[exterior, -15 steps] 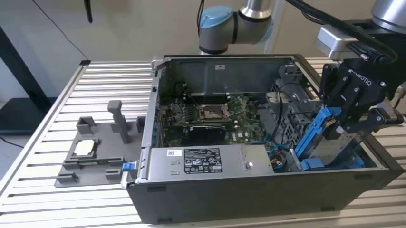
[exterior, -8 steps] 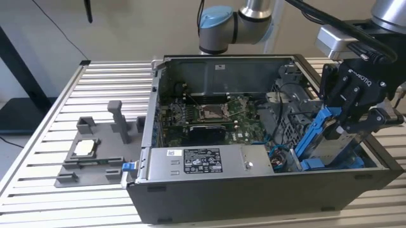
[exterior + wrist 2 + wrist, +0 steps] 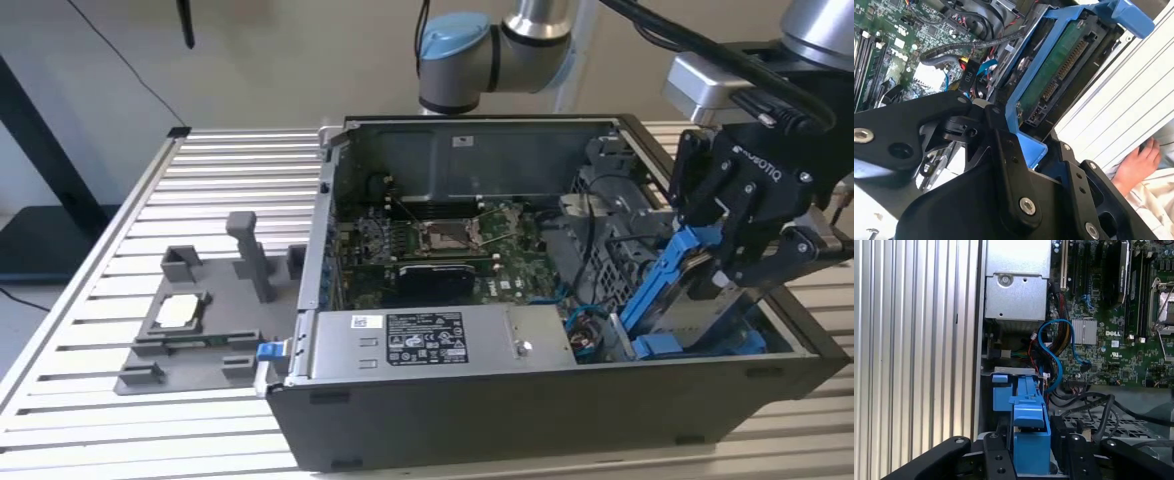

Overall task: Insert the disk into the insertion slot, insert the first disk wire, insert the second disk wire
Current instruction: 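Insert the disk into the insertion slot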

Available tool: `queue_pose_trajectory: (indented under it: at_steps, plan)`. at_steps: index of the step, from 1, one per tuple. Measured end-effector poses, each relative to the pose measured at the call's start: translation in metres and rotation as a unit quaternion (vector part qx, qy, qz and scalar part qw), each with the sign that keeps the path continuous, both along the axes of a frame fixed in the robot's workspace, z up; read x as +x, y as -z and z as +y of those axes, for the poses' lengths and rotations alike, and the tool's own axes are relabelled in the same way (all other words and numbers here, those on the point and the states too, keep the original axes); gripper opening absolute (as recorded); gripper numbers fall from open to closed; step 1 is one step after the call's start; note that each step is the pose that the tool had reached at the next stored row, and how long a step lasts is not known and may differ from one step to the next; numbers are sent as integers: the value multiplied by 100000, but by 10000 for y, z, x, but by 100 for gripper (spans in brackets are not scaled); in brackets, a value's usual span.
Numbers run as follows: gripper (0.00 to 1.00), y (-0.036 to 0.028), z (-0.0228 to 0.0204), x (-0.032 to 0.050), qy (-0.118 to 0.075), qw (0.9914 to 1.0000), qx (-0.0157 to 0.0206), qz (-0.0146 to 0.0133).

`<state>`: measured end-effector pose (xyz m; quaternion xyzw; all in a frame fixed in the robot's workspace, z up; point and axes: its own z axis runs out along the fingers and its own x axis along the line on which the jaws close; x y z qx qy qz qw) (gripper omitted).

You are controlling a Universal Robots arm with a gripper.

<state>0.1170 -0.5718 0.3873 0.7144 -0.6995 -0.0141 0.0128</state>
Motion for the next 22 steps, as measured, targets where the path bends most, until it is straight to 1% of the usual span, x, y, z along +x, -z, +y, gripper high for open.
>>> queue_pose_trajectory:
  at_steps: [2,3,5,9,10,11,13,14,18,22]
  plan:
    - [46,-1,0,0,-2,100000,-7,0]
    - [44,0,0,0,-2,100000,-4,2]
    - [32,-1,1,0,-1,100000,-5,-1]
    - [32,-1,7,0,-1,100000,-19,-19]
    - [32,2,11,-2,10,100000,115,-144]
    - [32,3,13,-4,26,99998,487,-292]
    - [32,1,19,-3,18,99988,1423,-580]
    - [32,2,20,-1,5,99987,1507,-592]
    - [32,6,21,-1,-1,99985,1609,-599]
    - [33,3,20,-1,-1,99985,1621,-599]
